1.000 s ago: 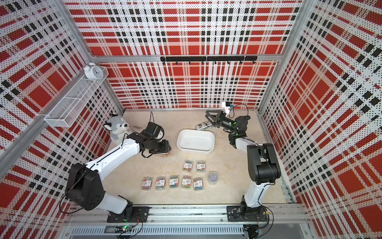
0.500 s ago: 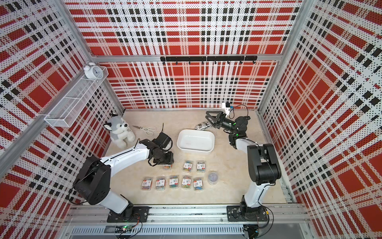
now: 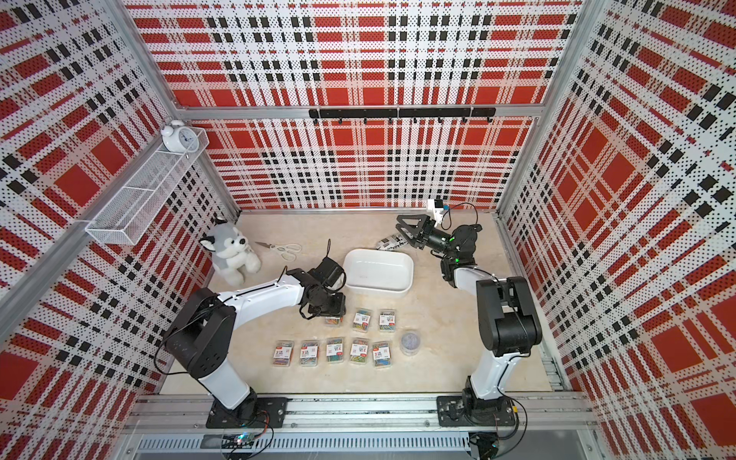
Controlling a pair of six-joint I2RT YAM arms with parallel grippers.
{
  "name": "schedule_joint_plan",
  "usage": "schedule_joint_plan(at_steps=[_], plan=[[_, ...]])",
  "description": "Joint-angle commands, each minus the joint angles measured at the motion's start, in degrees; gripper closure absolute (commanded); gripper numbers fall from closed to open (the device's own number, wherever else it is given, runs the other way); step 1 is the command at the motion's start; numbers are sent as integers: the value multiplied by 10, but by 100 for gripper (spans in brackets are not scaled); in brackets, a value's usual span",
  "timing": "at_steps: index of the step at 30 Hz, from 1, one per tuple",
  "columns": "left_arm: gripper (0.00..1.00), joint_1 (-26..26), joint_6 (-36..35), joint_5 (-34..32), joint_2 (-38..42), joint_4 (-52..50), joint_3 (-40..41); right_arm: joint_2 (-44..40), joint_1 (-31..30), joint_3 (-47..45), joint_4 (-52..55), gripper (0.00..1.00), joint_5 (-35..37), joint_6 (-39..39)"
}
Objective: Take the paper clips out of the storage box
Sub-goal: Place the boxed paper clips at the center of the board.
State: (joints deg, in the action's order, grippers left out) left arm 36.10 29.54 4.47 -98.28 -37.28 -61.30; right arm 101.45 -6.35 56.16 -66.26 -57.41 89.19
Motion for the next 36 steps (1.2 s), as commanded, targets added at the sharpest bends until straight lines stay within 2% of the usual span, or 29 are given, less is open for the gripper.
schedule_joint_plan(at_steps=[1, 9, 14, 36], plan=[[53, 7, 3, 0, -15, 12, -19, -19, 3, -2, -2, 27, -1, -3], [51, 9, 3, -5, -29, 12, -15, -15, 5, 1, -1, 27, -1, -3], [45, 16, 8, -5, -33, 16, -7, -12, 5, 3, -2, 27, -2, 0], [34, 18, 18, -8, -27, 14, 7, -10, 5, 2, -1, 27, 1, 2]])
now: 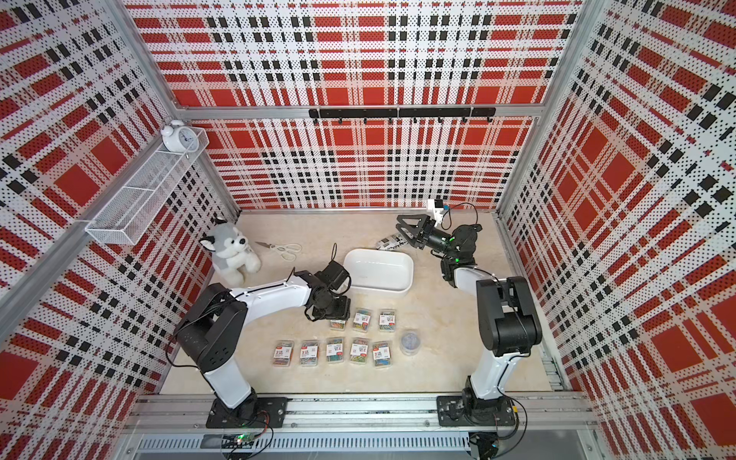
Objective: Take the paper clips out of the storage box
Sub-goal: Place the boxed paper clips at the center of the board, then reset both arms
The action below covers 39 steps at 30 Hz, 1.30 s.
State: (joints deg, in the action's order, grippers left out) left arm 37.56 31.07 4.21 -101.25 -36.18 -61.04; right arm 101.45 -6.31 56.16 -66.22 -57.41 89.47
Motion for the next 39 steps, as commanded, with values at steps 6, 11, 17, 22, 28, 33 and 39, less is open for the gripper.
schedule_joint_plan(at_steps=[6, 11, 17, 22, 28, 33, 39], plan=[[32, 3, 4, -2, 7, 0, 1, -14, 4, 0, -2, 26, 2, -1], [28, 3, 1, -3, 12, -8, -6, -18, 4, -3, -1, 26, 3, -1], [25, 3, -7, -11, 22, -25, -27, -22, 4, -4, 0, 26, 4, -2], [24, -5, -12, -29, 36, -56, -63, -24, 4, 2, 1, 26, 3, -2], [25, -40, -37, -58, 88, -85, -137, -31, 4, 14, 42, 26, -1, -32], [24, -91, -56, -85, 148, -54, -194, -53, 4, 59, 236, 27, 6, -179], [24, -155, -51, -82, 196, -50, -189, -68, 3, 142, 511, 25, 42, -373]])
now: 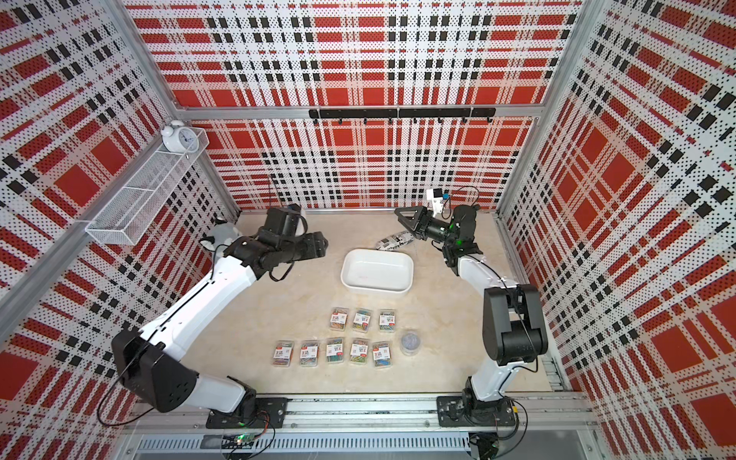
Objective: Take the paper clips out of the storage box
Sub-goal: Reset both arms
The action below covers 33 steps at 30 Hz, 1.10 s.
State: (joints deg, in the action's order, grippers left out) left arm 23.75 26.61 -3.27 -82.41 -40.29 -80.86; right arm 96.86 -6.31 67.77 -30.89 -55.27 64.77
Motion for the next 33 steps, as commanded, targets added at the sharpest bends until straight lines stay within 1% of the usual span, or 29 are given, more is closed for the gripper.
schedule_joint_plan(at_steps=[1, 3, 5, 8, 9, 11, 14, 16, 18, 20, 23, 24, 26, 29, 30, 33], plan=[[24, -27, -4, -8, 15, -14, 20, -22, 4, 34, 176, 26, 25, -138], [24, -43, 1, -13, 30, -26, 43, -24, 3, 42, 205, 26, 41, -158], [24, -57, 6, -26, 49, -36, 67, -30, 3, 54, 248, 26, 66, -195], [24, -89, 13, -29, 87, -27, 109, -39, 2, 99, 380, 26, 149, -308], [23, -113, 14, -15, 105, -9, 127, -41, 2, 115, 422, 26, 186, -353], [23, -141, 20, 22, 144, 51, 162, -50, 1, 131, 472, 26, 250, -407], [22, -171, 30, 53, 207, 166, 212, -85, -2, 119, 483, 25, 357, -464], [19, -187, 29, 53, 244, 243, 254, -119, -5, 86, 454, 23, 426, -499], [19, -197, 15, 47, 277, 318, 299, -154, -6, 42, 410, 22, 480, -518], [15, -204, -2, 37, 313, 399, 355, -187, -6, -9, 360, 21, 531, -536], [3, -212, -22, -11, 373, 503, 445, -228, -5, -88, 285, 18, 598, -552], [1, -214, -28, -31, 393, 537, 478, -242, -5, -118, 256, 18, 619, -553], [2, -219, -39, -63, 425, 599, 539, -267, -5, -180, 186, 18, 653, -555], [2, -230, -52, -109, 452, 641, 600, -295, -4, -264, 106, 19, 700, -561], [2, -236, -70, -120, 454, 649, 613, -300, -4, -283, 90, 18, 714, -564], [2, -261, -85, -132, 452, 670, 639, -311, 3, -338, 39, 16, 750, -572]])
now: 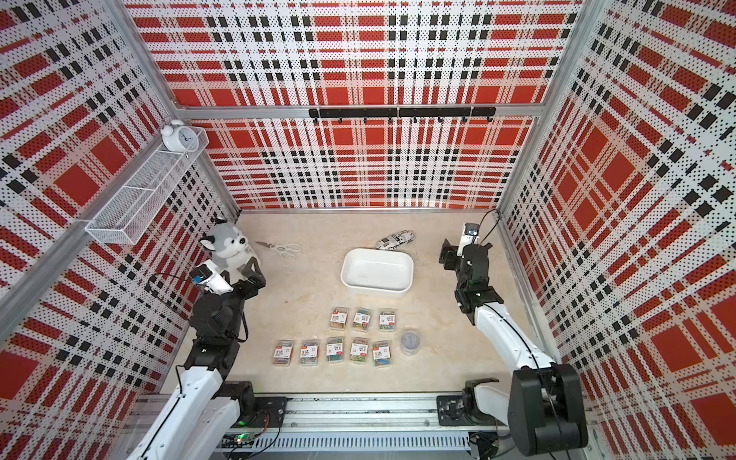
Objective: Take the paper clips out of the storage box
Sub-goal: Reset both arms
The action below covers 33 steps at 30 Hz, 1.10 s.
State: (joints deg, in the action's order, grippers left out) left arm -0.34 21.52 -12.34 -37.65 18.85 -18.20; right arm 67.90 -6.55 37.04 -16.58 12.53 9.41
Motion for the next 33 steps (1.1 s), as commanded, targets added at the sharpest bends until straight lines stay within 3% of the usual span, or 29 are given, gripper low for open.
schedule_joint_plan(at_steps=[1, 6, 13, 20, 23, 33], plan=[[2, -27, -38, -40, 5, 87, 19, -21, 8, -48, -124, 16, 79, -20], [2, -80, -38, -37, -4, 148, 68, -12, 31, -141, -230, 14, 95, -20], [2, -125, -40, -20, -32, 209, 124, 47, 32, -185, -311, 14, 93, -17], [2, -157, -42, 0, -112, 319, 165, 167, 34, -205, -448, 15, 87, -22], [2, -155, -45, -7, -143, 359, 169, 191, 34, -172, -406, 15, 78, -26], [2, -145, -70, -4, -234, 434, 161, 195, 34, -177, -420, 15, 64, -29]])
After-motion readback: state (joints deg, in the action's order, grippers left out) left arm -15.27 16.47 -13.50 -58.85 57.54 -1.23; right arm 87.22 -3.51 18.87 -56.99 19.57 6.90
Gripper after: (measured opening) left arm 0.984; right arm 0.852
